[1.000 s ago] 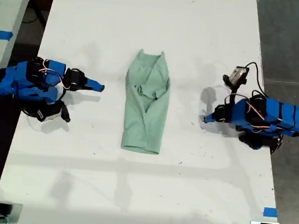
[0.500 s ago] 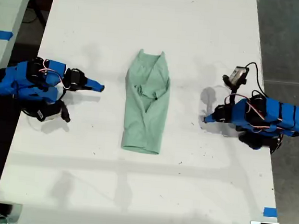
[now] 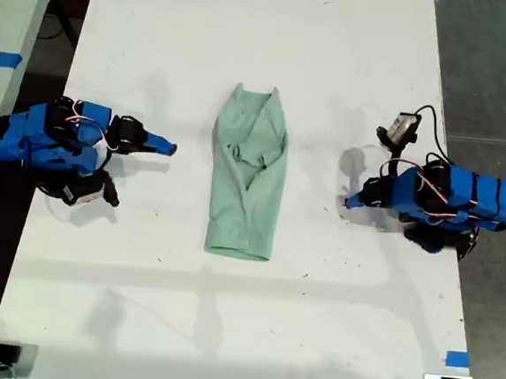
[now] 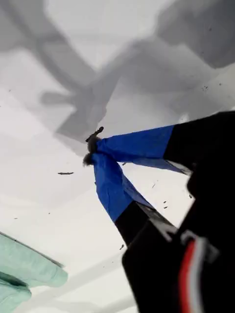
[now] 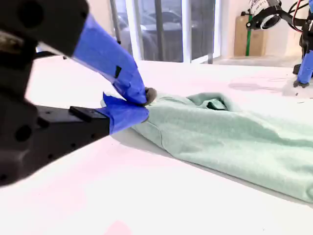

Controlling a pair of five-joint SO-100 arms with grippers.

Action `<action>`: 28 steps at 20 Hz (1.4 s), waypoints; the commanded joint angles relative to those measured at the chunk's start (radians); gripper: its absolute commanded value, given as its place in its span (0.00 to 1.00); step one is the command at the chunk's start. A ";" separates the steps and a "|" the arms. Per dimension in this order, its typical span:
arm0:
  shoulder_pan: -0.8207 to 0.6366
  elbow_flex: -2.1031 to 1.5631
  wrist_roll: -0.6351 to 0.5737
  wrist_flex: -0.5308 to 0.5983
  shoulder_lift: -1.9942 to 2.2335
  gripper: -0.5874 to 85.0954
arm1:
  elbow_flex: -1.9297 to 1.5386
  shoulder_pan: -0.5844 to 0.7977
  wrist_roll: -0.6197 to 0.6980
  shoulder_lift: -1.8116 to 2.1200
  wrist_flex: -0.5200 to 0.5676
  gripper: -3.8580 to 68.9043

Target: Fold t shirt

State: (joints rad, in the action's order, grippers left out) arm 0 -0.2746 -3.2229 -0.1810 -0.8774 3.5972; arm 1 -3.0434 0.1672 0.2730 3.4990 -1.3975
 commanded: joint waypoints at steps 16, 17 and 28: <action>0.003 -0.011 0.018 -0.005 0.009 0.01 | -0.043 -0.005 0.000 0.006 0.018 0.05; 0.003 -0.011 0.018 -0.005 0.009 0.01 | -0.043 -0.005 0.000 0.006 0.018 0.05; 0.009 -0.011 0.026 -0.011 0.009 0.01 | -0.043 0.000 0.008 0.006 0.018 0.05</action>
